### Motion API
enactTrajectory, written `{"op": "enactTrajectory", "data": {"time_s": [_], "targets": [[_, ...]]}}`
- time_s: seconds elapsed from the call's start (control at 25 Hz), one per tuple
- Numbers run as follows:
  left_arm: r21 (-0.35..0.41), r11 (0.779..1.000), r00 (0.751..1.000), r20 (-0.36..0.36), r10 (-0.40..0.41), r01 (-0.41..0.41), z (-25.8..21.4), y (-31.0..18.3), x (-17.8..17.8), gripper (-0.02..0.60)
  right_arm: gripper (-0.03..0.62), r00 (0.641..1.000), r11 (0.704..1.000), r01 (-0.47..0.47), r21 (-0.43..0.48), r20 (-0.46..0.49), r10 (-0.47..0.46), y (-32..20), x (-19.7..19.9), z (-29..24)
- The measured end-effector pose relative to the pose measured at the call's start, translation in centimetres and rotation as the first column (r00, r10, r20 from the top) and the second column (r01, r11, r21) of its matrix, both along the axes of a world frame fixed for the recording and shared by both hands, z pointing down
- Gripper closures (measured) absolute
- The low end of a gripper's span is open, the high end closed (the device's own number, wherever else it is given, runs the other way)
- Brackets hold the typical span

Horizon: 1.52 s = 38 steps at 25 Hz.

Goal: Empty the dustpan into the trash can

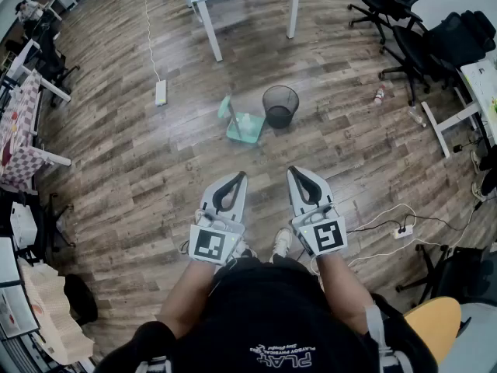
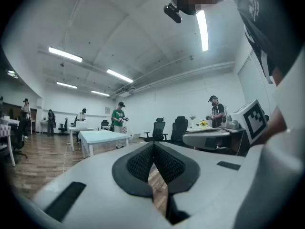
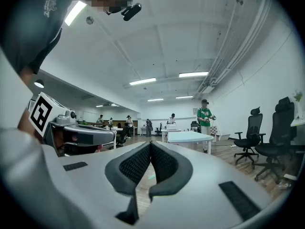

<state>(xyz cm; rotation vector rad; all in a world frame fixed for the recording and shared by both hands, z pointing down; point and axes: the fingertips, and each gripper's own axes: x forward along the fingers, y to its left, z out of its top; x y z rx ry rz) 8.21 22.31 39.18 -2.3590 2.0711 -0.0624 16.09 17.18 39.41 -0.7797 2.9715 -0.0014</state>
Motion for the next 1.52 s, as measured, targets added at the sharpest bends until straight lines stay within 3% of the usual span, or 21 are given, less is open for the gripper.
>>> {"op": "enactTrajectory", "data": {"time_s": [0.32,0.52,1.0,1.52], "targets": [[-0.010,1.000,0.998,-0.067,-0.017,0.016,0.1,0.9,-2.5,0.558,0.569,0.998,1.000,-0.005,0.000,-0.061,0.005,1.3,-1.4,1.0],[-0.060,0.998,0.995,-0.092,-0.027,0.022,1.9,1.6,-5.2,0.558,0.568,1.000,1.000,0.003,-0.004,-0.025,-0.003,2.2,-3.0,1.1],[-0.033,0.997,0.980,-0.191,0.059,-0.066,2.3,1.2,-11.2,0.558,0.568,0.995,0.995,-0.063,0.075,-0.070,0.068,3.2,-9.0,0.8],[-0.107,0.993,0.984,-0.178,0.023,-0.042,4.8,-7.5,-12.9,0.558,0.568,0.996,0.998,-0.052,0.046,-0.070,0.056,-6.1,-10.3,2.2]]}}
